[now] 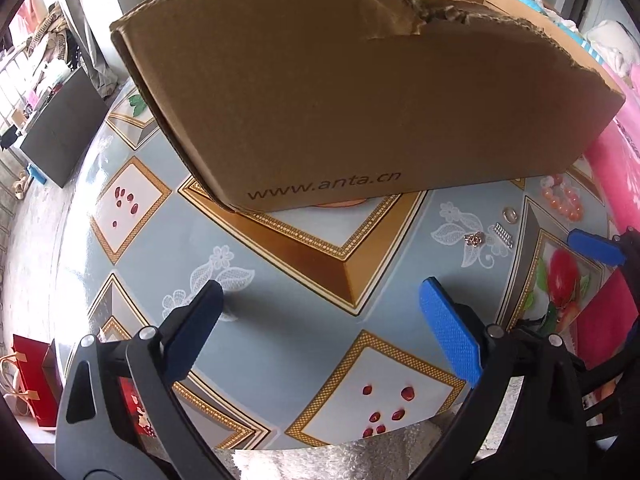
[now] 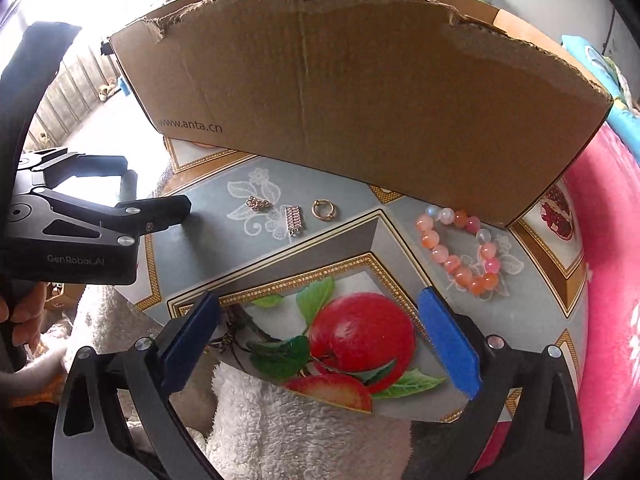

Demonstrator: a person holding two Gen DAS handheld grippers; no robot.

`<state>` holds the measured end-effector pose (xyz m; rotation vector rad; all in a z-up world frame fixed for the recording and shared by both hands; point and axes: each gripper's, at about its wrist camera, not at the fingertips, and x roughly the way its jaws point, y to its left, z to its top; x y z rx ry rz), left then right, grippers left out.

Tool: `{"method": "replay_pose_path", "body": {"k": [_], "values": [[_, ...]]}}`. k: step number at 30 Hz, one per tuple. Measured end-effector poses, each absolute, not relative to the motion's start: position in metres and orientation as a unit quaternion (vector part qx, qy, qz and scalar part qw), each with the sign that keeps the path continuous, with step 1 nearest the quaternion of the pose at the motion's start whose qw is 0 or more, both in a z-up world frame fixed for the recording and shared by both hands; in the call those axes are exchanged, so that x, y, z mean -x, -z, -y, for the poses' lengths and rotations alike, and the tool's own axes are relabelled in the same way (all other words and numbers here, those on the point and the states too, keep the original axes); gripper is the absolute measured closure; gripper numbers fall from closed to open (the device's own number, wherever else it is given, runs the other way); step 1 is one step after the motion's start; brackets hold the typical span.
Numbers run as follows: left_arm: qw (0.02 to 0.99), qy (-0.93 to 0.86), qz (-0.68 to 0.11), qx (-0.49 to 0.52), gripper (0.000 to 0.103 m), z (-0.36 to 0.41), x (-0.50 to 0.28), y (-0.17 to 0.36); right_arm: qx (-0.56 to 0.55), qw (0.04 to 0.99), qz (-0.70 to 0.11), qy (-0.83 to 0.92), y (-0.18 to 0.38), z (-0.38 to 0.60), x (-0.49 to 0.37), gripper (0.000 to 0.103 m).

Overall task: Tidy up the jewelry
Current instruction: 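Withdraw the right gripper from the box toward the silver clasp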

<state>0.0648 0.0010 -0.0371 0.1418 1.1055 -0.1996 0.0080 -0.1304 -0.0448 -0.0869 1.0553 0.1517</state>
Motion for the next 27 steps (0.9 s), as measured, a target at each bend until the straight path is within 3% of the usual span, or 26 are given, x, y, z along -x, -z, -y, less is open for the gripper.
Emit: {"method": "replay_pose_path", "body": {"k": [27], "values": [[0.846, 0.094, -0.52, -0.067, 0.008, -0.004, -0.058, 0.039, 0.019, 0.848, -0.529, -0.025, 0.04, 0.144, -0.04, 0.006]]}}
